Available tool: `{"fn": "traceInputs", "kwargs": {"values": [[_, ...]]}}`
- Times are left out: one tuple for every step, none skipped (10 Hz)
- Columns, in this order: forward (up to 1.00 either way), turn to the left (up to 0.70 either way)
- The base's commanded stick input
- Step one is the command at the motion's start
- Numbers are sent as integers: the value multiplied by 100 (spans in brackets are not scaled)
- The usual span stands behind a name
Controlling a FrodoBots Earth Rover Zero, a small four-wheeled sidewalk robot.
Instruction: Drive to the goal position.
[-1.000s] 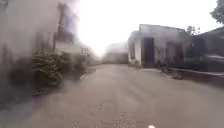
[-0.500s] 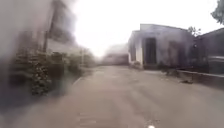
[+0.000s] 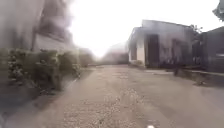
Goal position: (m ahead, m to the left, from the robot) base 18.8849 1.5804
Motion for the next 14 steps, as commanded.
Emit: {"fn": "traceInputs", "kwargs": {"values": [[100, 0], [100, 0], [100, 0], [100, 0], [100, 0], [100, 0], [100, 0], [100, 0], [100, 0], [100, 0], [100, 0], [100, 0], [100, 0], [100, 0]]}}
